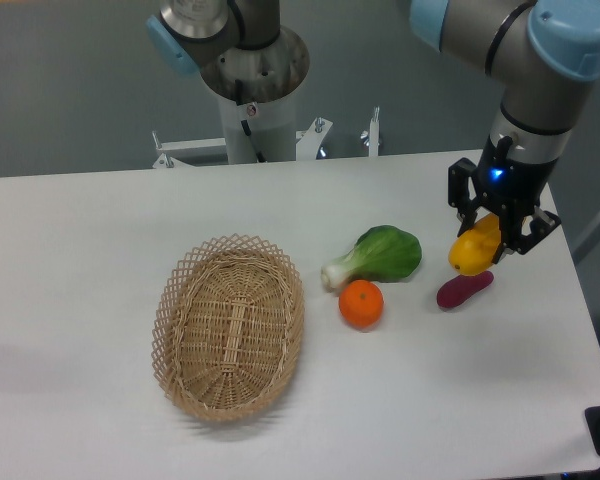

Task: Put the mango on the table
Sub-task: 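Carry the held yellow mango toward the orange and bok choy, then lower the yellow mango onto the table beside the orange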

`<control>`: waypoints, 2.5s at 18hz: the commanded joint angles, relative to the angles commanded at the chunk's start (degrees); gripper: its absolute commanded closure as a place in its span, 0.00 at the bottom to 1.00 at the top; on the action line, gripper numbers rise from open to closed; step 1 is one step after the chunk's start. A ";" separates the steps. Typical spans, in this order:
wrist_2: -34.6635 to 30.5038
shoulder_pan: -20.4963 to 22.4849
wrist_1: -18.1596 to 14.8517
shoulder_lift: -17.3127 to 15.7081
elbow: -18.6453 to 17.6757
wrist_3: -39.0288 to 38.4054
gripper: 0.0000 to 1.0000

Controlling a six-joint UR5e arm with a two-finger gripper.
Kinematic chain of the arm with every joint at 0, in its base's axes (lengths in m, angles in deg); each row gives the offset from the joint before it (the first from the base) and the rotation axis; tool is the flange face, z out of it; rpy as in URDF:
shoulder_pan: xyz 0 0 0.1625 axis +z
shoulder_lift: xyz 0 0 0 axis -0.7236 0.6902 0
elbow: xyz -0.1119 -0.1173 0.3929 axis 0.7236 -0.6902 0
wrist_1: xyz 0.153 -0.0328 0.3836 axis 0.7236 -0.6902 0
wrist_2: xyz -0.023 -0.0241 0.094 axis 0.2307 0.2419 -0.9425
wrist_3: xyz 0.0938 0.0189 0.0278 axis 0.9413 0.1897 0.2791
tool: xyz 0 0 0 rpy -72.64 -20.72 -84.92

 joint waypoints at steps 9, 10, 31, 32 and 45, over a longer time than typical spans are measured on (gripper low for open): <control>-0.35 -0.44 0.88 0.00 -3.60 0.17 0.62; -0.35 -0.53 1.23 -0.09 -4.30 0.09 0.62; -1.50 -5.01 27.59 5.53 -20.57 -18.27 0.62; -1.50 -5.18 27.77 5.62 -20.65 -19.33 0.62; -1.58 -6.07 33.05 7.47 -23.12 -21.18 0.23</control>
